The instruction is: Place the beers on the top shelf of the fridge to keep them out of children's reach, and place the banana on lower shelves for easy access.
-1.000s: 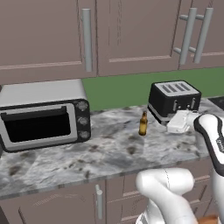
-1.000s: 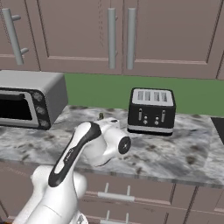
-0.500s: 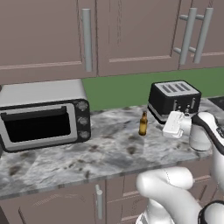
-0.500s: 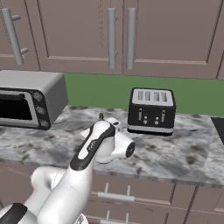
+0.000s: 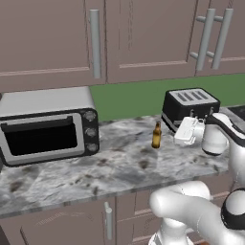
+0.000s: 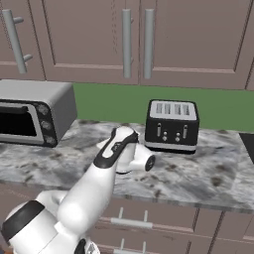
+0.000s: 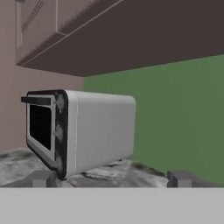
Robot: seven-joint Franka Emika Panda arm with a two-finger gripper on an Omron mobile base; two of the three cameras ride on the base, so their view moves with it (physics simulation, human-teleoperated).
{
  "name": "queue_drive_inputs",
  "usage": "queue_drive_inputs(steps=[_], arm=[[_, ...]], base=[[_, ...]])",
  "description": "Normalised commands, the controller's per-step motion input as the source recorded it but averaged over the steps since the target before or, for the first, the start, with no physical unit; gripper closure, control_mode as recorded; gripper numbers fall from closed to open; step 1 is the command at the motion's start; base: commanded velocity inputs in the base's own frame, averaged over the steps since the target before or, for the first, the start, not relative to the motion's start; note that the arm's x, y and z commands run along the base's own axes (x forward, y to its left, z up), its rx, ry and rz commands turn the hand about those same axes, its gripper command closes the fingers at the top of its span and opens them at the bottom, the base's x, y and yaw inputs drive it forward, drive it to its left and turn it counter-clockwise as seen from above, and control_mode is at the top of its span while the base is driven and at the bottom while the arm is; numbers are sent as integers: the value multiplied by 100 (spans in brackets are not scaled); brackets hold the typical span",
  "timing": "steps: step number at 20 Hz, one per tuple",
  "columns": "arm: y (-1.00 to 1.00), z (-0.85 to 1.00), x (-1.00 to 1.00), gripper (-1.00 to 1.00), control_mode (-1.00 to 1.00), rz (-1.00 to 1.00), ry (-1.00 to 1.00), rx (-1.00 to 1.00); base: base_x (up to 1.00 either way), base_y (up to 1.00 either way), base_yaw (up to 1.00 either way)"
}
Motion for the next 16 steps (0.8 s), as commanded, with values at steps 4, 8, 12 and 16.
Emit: queue_drive_inputs(steps=[4, 8, 12, 16], arm=[[0, -4, 26, -100, -100, -14, 0, -4], [0, -13, 20, -100, -100, -14, 0, -5], [0, -16, 15, -100, -100, -12, 0, -4], [0, -13, 8, -100, -100, -10, 0, -2]], base=[[0, 0, 0], [0, 0, 0], [0, 0, 0], [0, 0, 0]])
